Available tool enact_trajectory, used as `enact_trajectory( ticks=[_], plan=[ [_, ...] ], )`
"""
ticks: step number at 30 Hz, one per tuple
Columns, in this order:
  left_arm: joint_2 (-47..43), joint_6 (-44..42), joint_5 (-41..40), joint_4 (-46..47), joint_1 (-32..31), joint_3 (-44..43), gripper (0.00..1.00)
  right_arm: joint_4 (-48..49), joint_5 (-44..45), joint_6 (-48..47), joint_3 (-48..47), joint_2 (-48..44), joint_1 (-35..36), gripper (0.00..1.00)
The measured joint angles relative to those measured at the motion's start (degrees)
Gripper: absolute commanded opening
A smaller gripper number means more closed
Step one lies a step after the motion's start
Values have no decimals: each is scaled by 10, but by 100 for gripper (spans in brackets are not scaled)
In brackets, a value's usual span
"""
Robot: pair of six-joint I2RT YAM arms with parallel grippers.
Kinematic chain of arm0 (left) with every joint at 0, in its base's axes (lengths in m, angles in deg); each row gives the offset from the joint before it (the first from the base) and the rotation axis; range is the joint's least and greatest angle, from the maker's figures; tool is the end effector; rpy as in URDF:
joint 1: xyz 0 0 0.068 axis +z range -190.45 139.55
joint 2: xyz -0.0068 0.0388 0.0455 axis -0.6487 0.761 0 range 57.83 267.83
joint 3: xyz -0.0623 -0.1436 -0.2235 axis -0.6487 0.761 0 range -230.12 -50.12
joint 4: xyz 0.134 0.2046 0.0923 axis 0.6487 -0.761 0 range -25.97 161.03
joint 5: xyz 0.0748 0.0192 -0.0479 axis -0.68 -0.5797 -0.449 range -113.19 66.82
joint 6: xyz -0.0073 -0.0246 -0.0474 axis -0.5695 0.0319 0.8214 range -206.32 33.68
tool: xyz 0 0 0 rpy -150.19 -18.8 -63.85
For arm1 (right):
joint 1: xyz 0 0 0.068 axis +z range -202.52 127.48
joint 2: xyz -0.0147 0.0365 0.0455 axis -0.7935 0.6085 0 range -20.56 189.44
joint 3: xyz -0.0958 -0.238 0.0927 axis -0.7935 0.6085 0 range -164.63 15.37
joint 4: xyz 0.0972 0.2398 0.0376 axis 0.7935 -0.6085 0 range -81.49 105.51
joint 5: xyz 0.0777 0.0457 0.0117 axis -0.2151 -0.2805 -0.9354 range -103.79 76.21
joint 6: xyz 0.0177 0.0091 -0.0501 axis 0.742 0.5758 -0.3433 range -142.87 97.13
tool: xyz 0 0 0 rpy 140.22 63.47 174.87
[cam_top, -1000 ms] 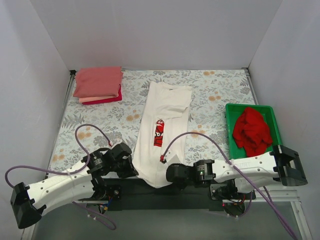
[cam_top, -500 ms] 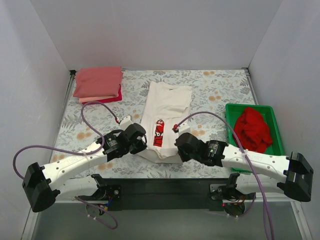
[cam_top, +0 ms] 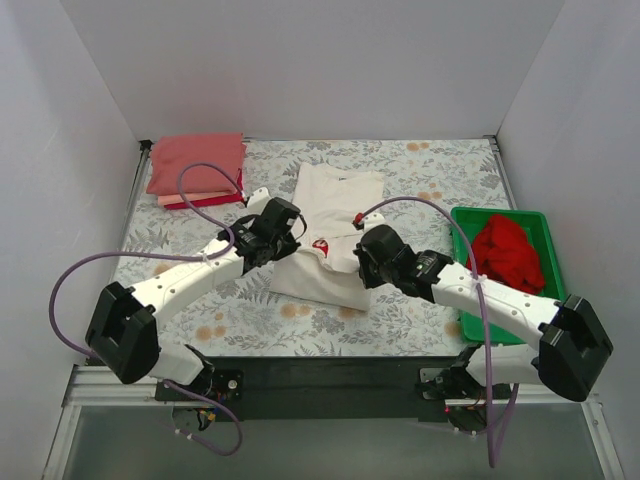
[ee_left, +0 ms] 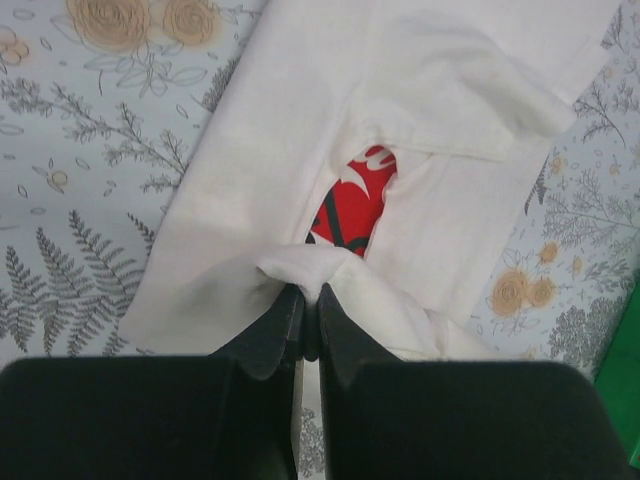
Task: Fold and stack the t-shirts
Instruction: Fold the tshirt
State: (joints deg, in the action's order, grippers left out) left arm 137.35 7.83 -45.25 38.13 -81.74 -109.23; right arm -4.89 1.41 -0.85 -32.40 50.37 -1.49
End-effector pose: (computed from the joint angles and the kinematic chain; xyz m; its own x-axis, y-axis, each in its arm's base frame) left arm 0.2239 -0.1790 0.2582 -0.3982 -0.8805 -0.2572 -0.6330 0.4667 -0.6177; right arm 0.1715 0.1971 0.2471 -0.6382 -0.2138 -0.7396 -0.4223 0.9005 0.1041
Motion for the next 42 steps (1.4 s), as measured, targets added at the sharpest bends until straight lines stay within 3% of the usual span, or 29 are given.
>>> enact_trajectory(
  ticks=[14,32,34,36,40,42],
  plan=[
    [122,-113,43,80,58,-72,0,42,-82,-54,-40,75,-101,1],
    [212,-150,122,90,116,-116,3,64,-142,-79,-88,179,-161,1],
    [221,-155,131,90,120,-122,7,67,-141,-78,-88,188,-166,2],
    [230,-159,139,90,122,-128,18,70,-137,-78,-90,196,-170,10],
    [245,-169,155,92,132,-136,54,75,-135,-79,-108,227,-181,24],
    [249,-174,159,92,139,-143,73,76,-135,-78,-124,244,-190,41]
  ],
)
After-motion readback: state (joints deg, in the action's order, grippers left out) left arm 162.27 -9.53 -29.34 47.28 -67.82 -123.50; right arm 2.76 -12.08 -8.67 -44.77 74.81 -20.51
